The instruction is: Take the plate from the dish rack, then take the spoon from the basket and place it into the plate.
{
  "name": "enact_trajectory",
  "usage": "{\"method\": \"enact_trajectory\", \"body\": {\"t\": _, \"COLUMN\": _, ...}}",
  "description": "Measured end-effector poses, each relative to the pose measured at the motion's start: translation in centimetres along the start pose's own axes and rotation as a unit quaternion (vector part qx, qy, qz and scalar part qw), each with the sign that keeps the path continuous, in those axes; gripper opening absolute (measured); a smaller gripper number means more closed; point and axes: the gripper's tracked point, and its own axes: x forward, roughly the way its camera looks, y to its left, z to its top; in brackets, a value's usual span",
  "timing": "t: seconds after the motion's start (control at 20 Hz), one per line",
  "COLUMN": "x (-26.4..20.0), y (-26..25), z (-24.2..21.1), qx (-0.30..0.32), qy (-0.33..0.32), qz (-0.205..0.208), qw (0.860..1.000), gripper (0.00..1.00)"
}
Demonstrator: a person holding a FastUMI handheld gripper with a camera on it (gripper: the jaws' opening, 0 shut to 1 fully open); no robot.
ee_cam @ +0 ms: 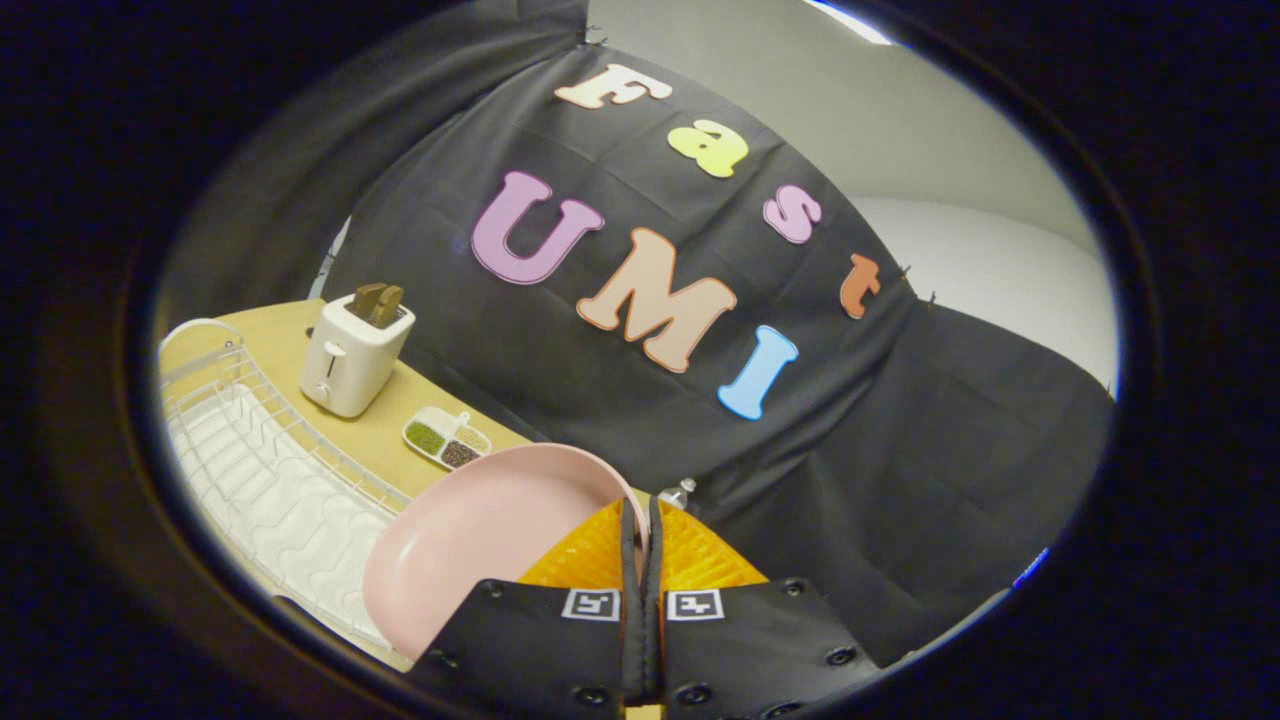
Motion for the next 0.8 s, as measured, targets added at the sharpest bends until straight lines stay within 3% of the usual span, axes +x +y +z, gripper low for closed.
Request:
{"method": "enact_trajectory", "body": {"t": 0.3, "x": -0.5, "y": -4.9, "z": -4.0, "qx": 0.03, "qy": 0.018, "qz": -0.007, "qw": 0.999, "gripper": 0.03}}
{"method": "enact_trajectory", "body": {"t": 0.8, "x": -1.3, "y": -7.5, "z": -11.9, "qx": 0.095, "qy": 0.052, "qz": 0.046, "qw": 0.993, "gripper": 0.03}}
